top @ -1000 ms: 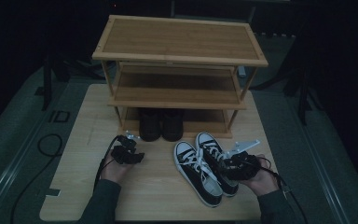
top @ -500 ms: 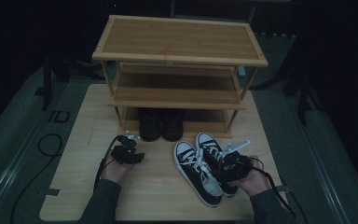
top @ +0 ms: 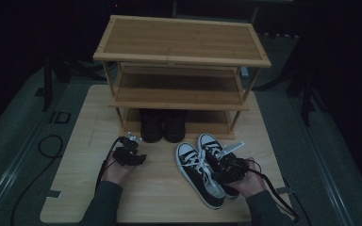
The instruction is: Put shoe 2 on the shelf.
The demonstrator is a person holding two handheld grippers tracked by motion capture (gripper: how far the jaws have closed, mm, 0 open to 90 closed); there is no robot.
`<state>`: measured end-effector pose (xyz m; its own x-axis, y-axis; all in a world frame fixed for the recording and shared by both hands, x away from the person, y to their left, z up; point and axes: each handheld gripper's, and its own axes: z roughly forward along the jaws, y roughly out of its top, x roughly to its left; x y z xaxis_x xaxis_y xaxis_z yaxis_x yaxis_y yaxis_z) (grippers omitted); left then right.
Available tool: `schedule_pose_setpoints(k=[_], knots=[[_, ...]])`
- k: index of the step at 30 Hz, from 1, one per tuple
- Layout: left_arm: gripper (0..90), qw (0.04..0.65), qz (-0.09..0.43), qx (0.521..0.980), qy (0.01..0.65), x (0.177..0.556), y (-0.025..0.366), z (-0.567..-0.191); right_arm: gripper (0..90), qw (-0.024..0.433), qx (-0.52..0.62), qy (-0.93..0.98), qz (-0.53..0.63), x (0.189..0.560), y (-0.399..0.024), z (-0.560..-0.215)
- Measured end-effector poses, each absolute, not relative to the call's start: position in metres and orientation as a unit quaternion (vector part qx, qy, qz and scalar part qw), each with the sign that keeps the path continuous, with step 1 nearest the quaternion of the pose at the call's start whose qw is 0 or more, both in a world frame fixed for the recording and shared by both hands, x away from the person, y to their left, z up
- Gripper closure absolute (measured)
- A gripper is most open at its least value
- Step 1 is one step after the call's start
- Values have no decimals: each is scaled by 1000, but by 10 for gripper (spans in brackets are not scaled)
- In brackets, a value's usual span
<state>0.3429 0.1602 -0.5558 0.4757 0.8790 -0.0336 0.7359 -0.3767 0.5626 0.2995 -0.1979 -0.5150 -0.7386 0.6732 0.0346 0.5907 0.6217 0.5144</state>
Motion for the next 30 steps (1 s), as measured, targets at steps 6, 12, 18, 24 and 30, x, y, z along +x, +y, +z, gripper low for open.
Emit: schedule_pose_setpoints(k=[6,12,18,24,30], knots=[[557,261,138,819,493,343,160,-556,490,86,351,899,248,303,-191,-523],[557,261,138,819,492,342,159,-556,554,110,353,900,232,303,-185,-527],[557,260,137,821,490,342,158,-556,599,117,363,895,233,303,-184,-530],[557,260,137,820,492,343,159,-557,650,115,359,898,227,303,-182,-530],[557,261,137,819,492,343,160,-556,758,91,357,899,237,306,-187,-530]])
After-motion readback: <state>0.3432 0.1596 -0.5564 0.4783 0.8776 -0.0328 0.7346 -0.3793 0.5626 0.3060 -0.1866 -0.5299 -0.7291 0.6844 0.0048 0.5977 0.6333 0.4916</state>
